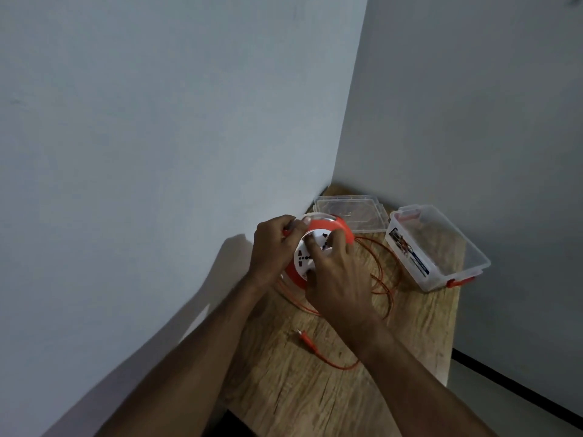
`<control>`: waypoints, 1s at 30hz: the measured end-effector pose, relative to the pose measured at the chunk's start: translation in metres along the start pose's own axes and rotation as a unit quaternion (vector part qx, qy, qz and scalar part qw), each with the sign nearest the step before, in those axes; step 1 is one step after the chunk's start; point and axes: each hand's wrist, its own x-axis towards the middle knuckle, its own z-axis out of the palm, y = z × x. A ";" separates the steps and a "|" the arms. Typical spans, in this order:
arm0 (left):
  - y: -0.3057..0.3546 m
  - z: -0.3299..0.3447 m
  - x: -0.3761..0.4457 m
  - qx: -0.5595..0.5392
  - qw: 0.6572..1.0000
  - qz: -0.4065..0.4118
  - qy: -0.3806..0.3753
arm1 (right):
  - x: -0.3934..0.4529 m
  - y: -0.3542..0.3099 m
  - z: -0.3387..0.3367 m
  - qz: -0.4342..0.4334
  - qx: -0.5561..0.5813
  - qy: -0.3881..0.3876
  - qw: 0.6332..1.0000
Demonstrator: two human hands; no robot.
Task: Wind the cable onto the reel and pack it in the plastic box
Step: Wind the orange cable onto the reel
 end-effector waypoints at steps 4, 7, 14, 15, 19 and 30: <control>0.001 -0.004 0.000 -0.006 1.000 -0.003 0.004 | 0.006 0.003 0.009 -0.013 0.010 0.025 1.000; 0.001 -0.007 0.001 0.006 1.000 0.015 0.002 | 0.010 0.009 0.019 -0.017 0.018 0.024 0.999; -0.012 -0.001 -0.002 0.027 0.998 0.005 0.050 | 0.020 -0.006 0.036 0.200 0.281 0.140 0.928; -0.013 0.000 -0.003 0.034 0.998 0.004 0.056 | 0.022 -0.011 0.040 0.254 0.315 0.164 0.900; -0.016 -0.003 -0.004 0.077 0.995 0.043 0.054 | 0.031 -0.026 0.057 0.525 0.483 0.120 0.690; -0.030 -0.024 0.012 0.042 0.998 -0.006 0.044 | 0.021 -0.012 0.033 0.336 0.369 0.130 0.857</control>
